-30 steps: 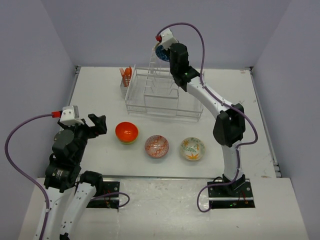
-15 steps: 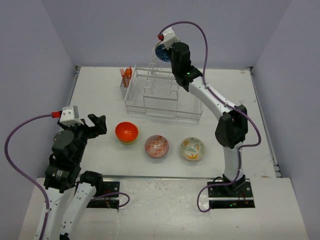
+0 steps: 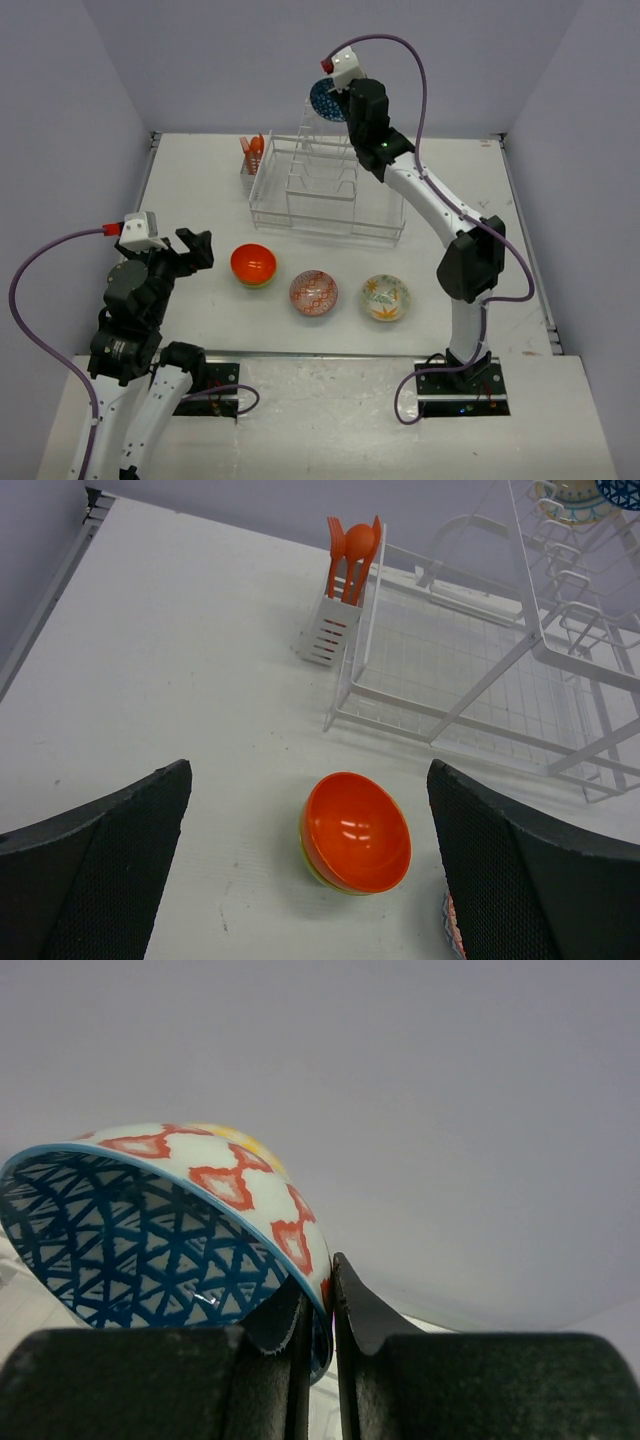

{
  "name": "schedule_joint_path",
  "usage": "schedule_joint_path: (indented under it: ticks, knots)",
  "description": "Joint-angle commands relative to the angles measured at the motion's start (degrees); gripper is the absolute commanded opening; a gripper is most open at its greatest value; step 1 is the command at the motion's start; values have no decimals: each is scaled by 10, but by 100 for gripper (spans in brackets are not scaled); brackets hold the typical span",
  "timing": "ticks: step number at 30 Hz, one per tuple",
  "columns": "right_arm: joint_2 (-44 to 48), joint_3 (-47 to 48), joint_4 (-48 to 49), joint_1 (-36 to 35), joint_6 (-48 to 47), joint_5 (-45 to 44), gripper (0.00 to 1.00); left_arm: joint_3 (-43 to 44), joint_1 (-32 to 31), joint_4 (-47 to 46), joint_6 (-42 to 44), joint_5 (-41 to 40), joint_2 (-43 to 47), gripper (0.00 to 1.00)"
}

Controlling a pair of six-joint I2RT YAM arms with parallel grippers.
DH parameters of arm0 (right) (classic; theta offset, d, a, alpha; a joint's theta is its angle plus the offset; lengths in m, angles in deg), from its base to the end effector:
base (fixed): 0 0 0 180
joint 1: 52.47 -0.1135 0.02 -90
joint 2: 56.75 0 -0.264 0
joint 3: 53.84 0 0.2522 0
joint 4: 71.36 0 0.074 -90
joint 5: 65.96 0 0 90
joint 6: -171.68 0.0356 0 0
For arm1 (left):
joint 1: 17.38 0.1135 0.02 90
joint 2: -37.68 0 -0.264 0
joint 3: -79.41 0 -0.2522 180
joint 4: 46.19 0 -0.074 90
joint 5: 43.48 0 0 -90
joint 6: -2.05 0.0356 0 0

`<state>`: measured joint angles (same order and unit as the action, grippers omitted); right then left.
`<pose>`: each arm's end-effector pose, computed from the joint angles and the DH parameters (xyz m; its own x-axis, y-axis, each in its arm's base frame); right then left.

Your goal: Unload the bowls from the dish rack

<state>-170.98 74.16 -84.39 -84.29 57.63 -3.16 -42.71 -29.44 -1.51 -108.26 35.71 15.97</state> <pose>0.4155 0.2387 0.4156 0.0429 -0.4000 -0.9155 -0.0691 0.9130 -0.4021 0.0856 -0.0115 0.3439 -0.1440 -0.3179 -0.9371 -0.0279 0.9479 -0.3172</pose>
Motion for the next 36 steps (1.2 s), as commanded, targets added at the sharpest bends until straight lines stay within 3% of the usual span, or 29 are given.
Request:
schedule_joint_path:
  ticks: [1, 9, 17, 20, 27, 33, 36]
  knots:
    - [56, 12, 19, -1, 39, 24, 0, -7, -2, -24, 12, 1, 4, 100]
    - [170, -58, -34, -1, 158, 106, 0, -7, -2, -24, 12, 1, 6, 100]
    - [275, -59, -258, -2, 299, 185, 0, -6, -1, -22, 12, -5, 6, 100]
    - [340, -136, -297, -3, 382, 222, 0, -6, -1, -20, 10, -9, 9, 100]
    - [413, -280, -368, -54, 468, 321, 0, -6, -1, -19, 9, -13, 12, 100]
    - [415, -388, -394, -148, 516, 328, 0, -6, -1, -17, 7, -18, 26, 100]
    - [400, -432, -395, -152, 533, 341, 0, -7, -2, -16, 5, -22, 32, 100]
